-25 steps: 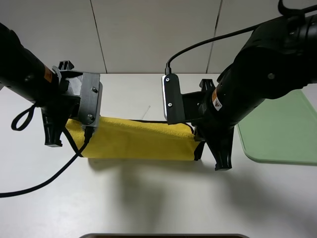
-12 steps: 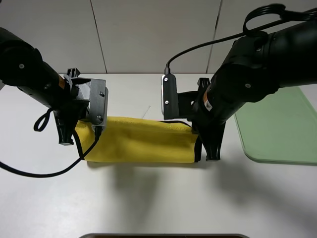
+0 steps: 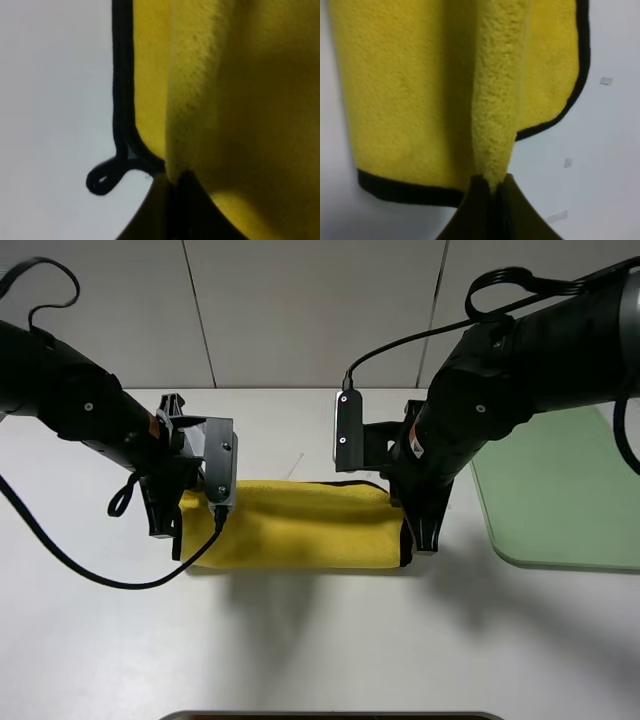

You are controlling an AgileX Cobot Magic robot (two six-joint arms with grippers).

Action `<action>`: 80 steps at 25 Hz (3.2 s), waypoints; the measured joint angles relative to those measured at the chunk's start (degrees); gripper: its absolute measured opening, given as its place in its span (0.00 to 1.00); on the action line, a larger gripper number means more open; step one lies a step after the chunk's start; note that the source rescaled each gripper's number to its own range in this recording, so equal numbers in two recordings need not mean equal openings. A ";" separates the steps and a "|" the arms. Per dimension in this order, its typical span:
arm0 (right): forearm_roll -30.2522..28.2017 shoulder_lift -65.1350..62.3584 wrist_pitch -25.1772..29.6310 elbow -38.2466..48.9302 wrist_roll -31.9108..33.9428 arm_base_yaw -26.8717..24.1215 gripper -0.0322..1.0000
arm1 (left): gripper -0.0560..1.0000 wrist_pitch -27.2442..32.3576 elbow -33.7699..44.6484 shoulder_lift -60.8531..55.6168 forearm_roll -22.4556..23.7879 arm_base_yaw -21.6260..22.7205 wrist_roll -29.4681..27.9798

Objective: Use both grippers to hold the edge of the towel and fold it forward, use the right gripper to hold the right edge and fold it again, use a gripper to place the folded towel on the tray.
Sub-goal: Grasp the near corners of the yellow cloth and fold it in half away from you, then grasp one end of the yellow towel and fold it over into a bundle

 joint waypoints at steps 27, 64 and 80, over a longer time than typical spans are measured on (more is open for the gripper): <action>-7.04 0.84 -4.38 0.00 9.38 -0.45 1.00 | 0.96 -5.76 2.43 0.92 0.17 0.00 0.00; -5.94 -2.60 -3.91 0.00 22.90 0.34 1.00 | 1.00 38.21 2.44 -37.05 0.13 0.00 -30.06; -4.66 -4.10 -2.81 0.00 32.38 6.18 1.00 | 1.00 53.74 2.59 -81.96 -7.61 0.00 -45.21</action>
